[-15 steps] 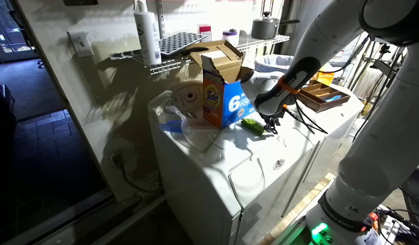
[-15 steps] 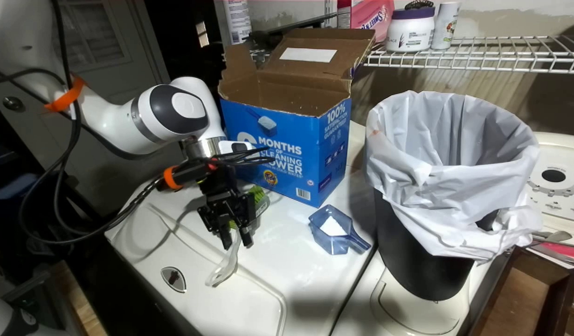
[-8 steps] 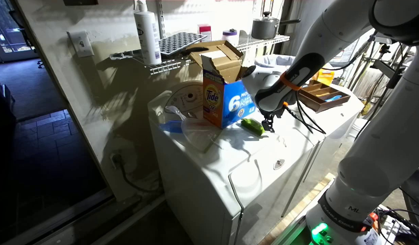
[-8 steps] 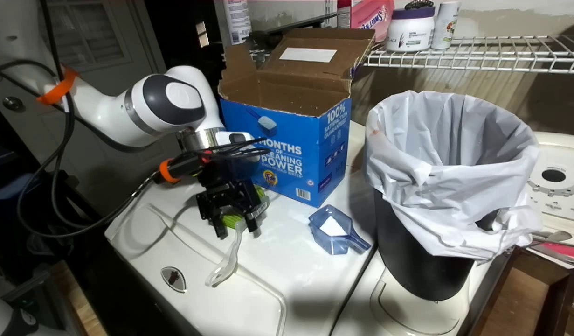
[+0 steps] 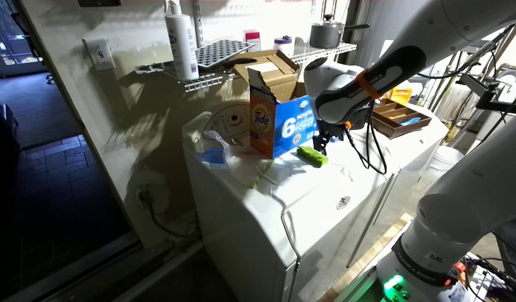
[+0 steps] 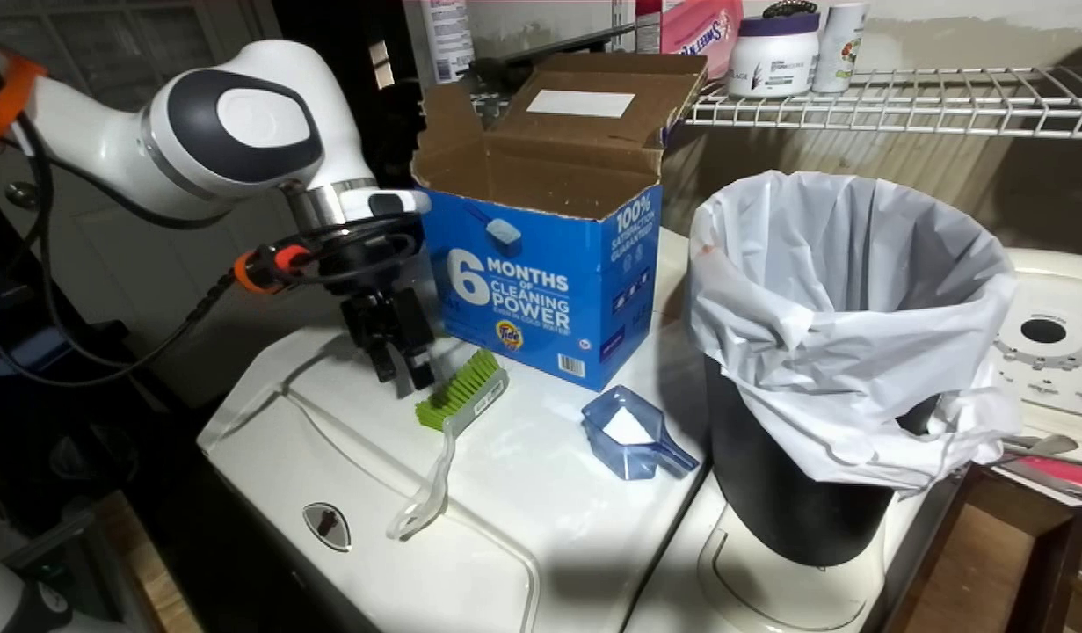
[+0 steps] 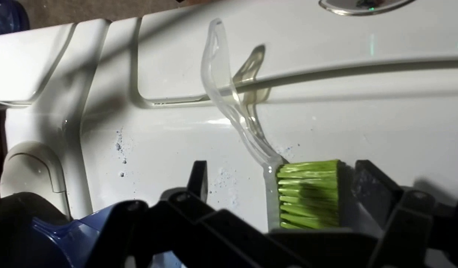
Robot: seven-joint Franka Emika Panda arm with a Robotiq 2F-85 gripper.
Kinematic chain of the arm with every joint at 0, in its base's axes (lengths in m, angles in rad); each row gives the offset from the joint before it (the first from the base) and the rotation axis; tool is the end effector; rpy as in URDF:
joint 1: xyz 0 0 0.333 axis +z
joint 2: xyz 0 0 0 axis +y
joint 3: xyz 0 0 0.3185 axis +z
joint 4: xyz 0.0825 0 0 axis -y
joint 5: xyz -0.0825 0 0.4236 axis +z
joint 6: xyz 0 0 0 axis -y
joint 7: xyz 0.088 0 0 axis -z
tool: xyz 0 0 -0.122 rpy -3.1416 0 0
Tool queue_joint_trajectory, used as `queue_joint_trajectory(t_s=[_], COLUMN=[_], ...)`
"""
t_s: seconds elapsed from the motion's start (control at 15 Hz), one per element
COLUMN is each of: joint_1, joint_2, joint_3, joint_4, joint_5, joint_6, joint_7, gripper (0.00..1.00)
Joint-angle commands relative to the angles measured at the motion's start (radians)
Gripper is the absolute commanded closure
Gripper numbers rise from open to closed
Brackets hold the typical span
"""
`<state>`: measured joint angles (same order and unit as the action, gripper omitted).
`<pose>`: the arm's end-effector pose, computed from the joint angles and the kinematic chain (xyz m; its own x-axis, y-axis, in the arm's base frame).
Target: Sweep the table using the brush and dustpan
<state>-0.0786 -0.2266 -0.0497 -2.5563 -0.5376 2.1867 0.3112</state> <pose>0.4407 -0.0811 0.3016 0.9912 -0.1070 -0.0782 -0.0664 -0.9118 0.4053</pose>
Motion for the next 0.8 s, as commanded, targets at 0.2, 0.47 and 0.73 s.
queue_joint_trajectory(t_s=[0.2, 0.47, 0.73], joint_1=[0.022, 0.042, 0.058], joint_2=[-0.141, -0.165, -0.171], joint_3=[0.114, 0.175, 0.217], joint_4=[-0.066, -0.064, -0.056], joint_5=[0.105, 0.156, 0.191], joint_6=[0.035, 0.054, 0.076], joint_7=[0.224, 0.295, 0.346], gripper=[0.00, 0.00, 0.00])
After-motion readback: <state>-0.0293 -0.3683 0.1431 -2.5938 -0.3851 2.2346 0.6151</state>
